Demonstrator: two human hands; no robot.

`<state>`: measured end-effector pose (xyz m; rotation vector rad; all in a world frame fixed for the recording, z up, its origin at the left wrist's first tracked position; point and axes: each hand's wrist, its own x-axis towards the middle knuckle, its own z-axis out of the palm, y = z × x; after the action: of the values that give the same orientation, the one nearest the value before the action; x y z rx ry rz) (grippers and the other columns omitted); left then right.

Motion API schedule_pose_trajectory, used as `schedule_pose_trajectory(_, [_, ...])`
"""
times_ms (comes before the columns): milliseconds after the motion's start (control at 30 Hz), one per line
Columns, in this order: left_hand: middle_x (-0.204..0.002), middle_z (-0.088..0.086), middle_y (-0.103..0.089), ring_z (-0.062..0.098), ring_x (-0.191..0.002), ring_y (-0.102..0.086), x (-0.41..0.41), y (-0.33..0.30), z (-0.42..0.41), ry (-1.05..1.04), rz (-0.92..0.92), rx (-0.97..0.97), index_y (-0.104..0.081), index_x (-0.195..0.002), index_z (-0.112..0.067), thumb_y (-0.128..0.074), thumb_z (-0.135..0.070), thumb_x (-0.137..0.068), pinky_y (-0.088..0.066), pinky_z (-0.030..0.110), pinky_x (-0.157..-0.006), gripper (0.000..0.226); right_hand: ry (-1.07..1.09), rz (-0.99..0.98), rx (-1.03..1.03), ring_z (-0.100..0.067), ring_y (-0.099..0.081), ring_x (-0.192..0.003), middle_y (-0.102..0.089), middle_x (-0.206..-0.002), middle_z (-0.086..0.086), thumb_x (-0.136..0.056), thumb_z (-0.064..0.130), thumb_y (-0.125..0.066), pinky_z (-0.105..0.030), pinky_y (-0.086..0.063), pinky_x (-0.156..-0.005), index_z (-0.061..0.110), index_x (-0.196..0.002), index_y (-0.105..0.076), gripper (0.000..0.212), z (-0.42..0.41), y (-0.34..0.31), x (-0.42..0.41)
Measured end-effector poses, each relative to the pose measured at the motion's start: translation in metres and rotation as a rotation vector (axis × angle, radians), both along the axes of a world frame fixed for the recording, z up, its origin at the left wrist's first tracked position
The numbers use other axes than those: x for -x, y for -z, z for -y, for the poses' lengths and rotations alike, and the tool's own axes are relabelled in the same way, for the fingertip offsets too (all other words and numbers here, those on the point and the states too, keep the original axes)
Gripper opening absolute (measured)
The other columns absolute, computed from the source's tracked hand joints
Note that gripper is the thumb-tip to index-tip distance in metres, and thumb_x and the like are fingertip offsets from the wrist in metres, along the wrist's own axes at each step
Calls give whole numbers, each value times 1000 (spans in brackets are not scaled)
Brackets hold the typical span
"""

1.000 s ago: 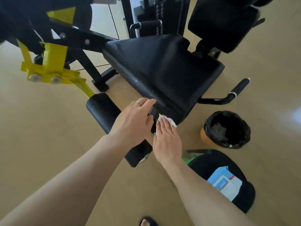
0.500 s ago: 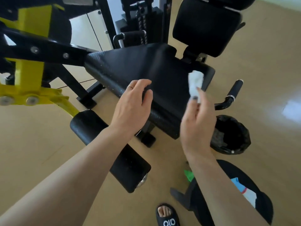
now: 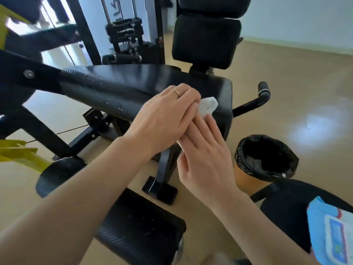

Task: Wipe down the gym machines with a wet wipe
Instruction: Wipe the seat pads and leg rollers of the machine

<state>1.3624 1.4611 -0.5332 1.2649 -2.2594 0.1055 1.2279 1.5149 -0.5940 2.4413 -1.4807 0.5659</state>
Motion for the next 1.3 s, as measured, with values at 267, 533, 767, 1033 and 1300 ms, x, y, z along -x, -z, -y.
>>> schedule_pose_trajectory(267, [-114, 6, -58, 21, -99, -53, 7, 32, -22, 82, 49, 223, -62, -109, -9, -45, -14, -100, -53, 38, -81, 21, -89, 192, 155, -22, -17, -157, -44, -158, -5, -83, 14, -48, -52, -14, -127, 11, -139, -61, 57, -16, 28, 17])
schedule_pose_trajectory(533, [-141, 13, -45, 31, -130, -40, 11, 60, -25, 22, 161, 279, -46, -137, -9, -44, -36, -104, -43, 42, -106, 43, 285, 1193, -42, -1, -51, -120, -58, -129, 12, -106, 27, -40, -13, -36, -102, 22, -138, -55, 36, -4, -15, 24])
schedule_pose_trajectory(767, [-164, 21, -24, 37, -153, -19, 16, 75, -8, 28, 274, 272, -17, -160, -5, -19, -54, -108, -16, 49, -125, 72, 223, 1764, -345, -15, -61, -125, -67, -132, -1, -97, 64, -37, -45, -43, -114, 23, -139, -59, 63, 38, 4, -4])
schedule_pose_trajectory(1033, [-163, 18, -26, 34, -152, -21, -28, 78, 13, -41, 314, 287, -17, -159, -6, -19, -48, -108, -14, 47, -126, 66, 228, 1768, -200, -12, -39, -145, -47, -155, 5, -96, 60, -26, -45, -29, -123, 35, -152, -43, 64, 42, 7, -8])
schedule_pose_trajectory(1300, [-161, 16, -25, 34, -152, -18, -12, 79, 5, -127, 57, 196, -25, -155, -8, -13, -44, -106, -7, 48, -126, 62, 227, 1806, -285, -13, -41, -144, -48, -154, 5, -95, 62, -30, -45, -29, -123, 39, -150, -46, 61, 38, 3, -7])
